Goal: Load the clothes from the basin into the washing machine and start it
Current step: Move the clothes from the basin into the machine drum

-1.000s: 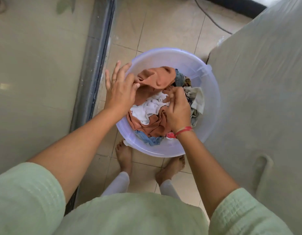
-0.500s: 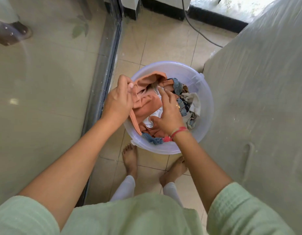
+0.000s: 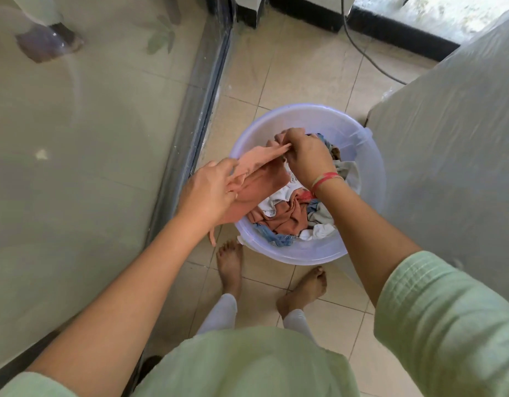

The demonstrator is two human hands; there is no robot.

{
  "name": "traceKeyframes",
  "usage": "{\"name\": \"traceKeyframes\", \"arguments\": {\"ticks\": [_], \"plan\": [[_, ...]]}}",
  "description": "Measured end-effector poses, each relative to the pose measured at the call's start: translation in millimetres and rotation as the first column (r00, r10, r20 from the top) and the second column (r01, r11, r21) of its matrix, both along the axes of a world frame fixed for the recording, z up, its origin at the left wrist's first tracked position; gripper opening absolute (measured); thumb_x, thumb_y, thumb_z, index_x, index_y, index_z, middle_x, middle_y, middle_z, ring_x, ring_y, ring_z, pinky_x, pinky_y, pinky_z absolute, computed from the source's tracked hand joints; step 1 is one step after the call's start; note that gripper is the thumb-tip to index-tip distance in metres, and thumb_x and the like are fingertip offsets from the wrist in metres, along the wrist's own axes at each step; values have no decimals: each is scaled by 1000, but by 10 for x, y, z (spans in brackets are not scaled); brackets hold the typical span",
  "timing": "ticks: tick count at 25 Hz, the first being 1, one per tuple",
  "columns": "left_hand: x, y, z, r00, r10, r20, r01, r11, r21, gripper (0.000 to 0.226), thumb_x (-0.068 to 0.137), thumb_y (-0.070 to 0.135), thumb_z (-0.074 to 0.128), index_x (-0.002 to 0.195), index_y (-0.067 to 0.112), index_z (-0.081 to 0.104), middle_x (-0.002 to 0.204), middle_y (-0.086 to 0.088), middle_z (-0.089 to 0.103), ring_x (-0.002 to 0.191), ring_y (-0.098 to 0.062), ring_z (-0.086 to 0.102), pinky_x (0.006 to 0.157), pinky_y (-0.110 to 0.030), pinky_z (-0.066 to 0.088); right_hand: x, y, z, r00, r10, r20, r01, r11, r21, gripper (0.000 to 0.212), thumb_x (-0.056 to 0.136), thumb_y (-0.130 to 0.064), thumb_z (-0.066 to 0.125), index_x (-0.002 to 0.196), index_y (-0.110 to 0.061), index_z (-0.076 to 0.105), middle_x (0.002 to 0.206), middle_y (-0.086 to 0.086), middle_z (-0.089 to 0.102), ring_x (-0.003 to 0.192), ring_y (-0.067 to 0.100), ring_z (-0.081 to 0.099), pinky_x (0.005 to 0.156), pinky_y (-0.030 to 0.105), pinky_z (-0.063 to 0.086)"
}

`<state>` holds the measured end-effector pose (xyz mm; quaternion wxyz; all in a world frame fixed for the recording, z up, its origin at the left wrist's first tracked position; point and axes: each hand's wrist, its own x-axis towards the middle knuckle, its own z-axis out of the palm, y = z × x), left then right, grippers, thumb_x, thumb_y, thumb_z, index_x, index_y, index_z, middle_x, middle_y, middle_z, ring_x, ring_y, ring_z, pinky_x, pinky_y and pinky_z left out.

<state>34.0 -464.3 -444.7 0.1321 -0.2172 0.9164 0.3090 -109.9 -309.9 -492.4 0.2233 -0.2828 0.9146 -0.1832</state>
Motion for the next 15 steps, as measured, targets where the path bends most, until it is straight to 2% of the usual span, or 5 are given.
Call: {"name": "traceKeyframes", "arguments": {"ticks": [3,5,8,11,15], "plan": [[119,-67,-195,988,133,75,-126,987,-101,20,80,5,58,96,11,69,96,-15,52,87,-37,57,77,-40,47,109,209,-8,994,-86,74,91,993,-73,18,90,-13,48,108,-14,50,91,16,56,74,33,53,60,34,38],[162,-44,-233,967,254,1,-254,967,-8,18,80,-1,52,91,4,65,98,-20,57,88,-39,56,77,-37,42,132,328,57,971,-208,120,225,961,-163,14,90,-16,54,103,-20,52,82,9,58,70,29,55,57,28,32],[122,31,-1,933,339,-118,-339,941,26,24,81,0,44,98,10,58,87,-20,64,79,-40,57,63,-38,39,88,383,398,938,-336,80,345,894,-287,14,87,-11,49,96,-14,58,67,4,53,59,17,46,52,26,31],[-120,42,606,910,267,-316,-275,961,19,29,78,5,44,98,15,62,85,-14,69,77,-37,61,61,-35,40,-1,450,1092,876,-483,-21,436,808,-397,32,76,-1,40,97,-9,62,66,3,50,59,10,38,54,25,28],[-529,-72,1783,902,66,-428,-130,984,-122,30,74,11,50,97,24,64,86,-13,70,79,-40,61,60,-38,46,-13,733,2332,825,-557,-99,455,758,-467,41,65,0,38,95,-9,65,75,10,64,67,27,56,62,33,40]]}}
